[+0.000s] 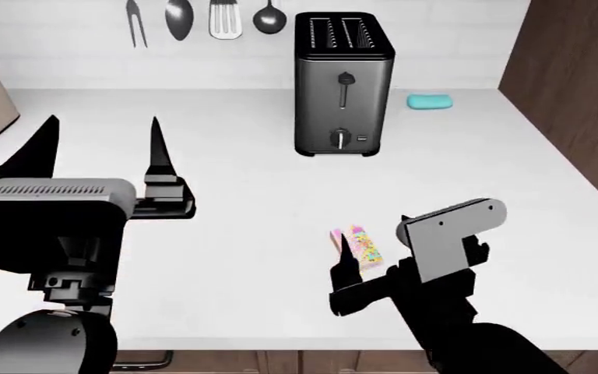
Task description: Pick the bar and yogurt from the counter and place them in the cabinets closest to them.
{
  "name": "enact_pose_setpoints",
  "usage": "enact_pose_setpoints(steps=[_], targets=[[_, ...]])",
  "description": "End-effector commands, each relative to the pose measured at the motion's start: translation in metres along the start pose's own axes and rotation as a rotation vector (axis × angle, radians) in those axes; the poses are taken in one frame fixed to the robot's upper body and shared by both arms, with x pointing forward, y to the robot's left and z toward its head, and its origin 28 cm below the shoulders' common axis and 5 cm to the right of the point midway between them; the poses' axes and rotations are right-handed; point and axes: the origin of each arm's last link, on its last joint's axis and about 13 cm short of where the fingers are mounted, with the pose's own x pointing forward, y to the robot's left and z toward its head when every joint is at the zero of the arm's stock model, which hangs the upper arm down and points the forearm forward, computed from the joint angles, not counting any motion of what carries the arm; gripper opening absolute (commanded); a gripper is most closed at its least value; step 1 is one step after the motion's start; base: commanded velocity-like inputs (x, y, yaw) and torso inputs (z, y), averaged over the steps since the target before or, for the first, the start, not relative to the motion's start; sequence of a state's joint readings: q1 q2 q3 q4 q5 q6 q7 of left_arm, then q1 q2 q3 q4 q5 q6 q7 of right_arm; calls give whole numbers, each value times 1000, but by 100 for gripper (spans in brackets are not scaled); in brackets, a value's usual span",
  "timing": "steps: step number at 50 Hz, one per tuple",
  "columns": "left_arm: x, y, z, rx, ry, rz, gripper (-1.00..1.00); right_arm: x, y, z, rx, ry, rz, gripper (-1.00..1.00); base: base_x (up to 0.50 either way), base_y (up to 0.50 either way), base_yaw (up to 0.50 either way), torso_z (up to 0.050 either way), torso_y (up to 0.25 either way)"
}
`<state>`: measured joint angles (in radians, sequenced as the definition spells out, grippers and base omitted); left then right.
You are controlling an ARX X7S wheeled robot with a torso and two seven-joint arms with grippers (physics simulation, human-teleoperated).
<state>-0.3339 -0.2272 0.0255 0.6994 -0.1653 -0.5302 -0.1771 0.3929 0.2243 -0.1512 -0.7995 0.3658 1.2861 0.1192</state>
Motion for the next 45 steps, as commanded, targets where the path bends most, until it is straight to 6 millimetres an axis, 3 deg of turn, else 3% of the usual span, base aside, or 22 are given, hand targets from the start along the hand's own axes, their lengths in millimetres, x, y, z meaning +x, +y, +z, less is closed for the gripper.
enact_pose_setpoints(steps=[1,16,33,34,45], targets=[[0,0,0,-1,1,-2,100,13,1,-15,-16,150,19,100,0,0,0,0,0],[-1,1,4,-1,-7,-4,100,42,-8,-6,-5,330,-28,100,0,0,0,0,0],[-1,1,6,-1,-17,0,100,66,1,-24,-42,440,49,100,1,0,1,0,0],[-1,1,5,-1,-17,0,100,66,1,-25,-44,446,45,-100,13,0,0,0,0],[-1,2,7,-2,-18,3,100,62,1,-23,-69,443,31,-100,2,1,1,0,0]])
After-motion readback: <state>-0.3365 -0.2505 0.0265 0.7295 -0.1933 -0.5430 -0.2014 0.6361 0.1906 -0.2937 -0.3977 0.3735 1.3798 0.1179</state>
